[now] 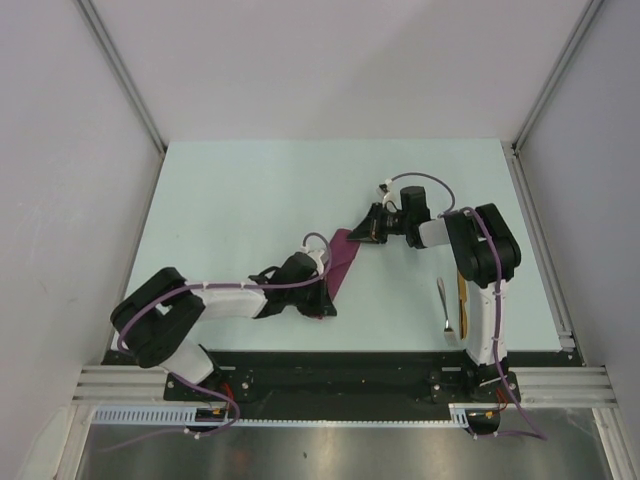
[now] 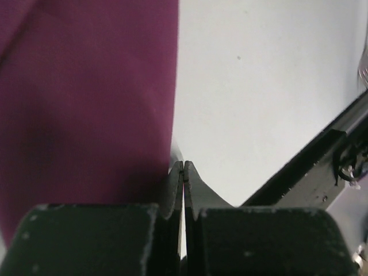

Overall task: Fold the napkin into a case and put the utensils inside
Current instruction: Rotate the smaller rectangle-folded napkin at the center of the board.

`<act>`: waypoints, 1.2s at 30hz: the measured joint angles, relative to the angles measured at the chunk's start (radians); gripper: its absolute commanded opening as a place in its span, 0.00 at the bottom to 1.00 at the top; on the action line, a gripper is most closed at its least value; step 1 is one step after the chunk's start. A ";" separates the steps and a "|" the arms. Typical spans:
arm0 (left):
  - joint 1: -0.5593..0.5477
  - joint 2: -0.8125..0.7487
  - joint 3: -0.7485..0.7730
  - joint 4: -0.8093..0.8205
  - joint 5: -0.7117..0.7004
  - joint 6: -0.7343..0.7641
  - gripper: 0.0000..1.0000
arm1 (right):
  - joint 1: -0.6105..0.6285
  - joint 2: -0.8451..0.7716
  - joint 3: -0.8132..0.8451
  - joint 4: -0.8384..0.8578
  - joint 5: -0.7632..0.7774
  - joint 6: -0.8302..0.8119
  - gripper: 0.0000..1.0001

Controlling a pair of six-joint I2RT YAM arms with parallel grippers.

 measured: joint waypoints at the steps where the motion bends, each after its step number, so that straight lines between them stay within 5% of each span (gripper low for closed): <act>1: -0.009 0.000 -0.001 0.005 0.007 -0.006 0.03 | -0.006 0.006 -0.002 0.008 0.000 0.002 0.09; 5: -0.023 -0.018 -0.002 -0.008 0.026 -0.016 0.23 | -0.013 0.011 -0.019 0.035 0.002 0.014 0.09; 8: -0.019 -0.089 0.002 -0.052 0.025 -0.024 0.29 | -0.013 0.012 -0.036 0.064 0.001 0.026 0.08; 26: 0.035 0.016 0.006 -0.049 0.055 -0.080 0.17 | -0.011 0.037 -0.095 0.173 0.032 0.130 0.05; 36: 0.112 0.025 0.100 -0.227 -0.039 0.010 0.13 | 0.055 -0.005 -0.220 0.319 0.176 0.312 0.06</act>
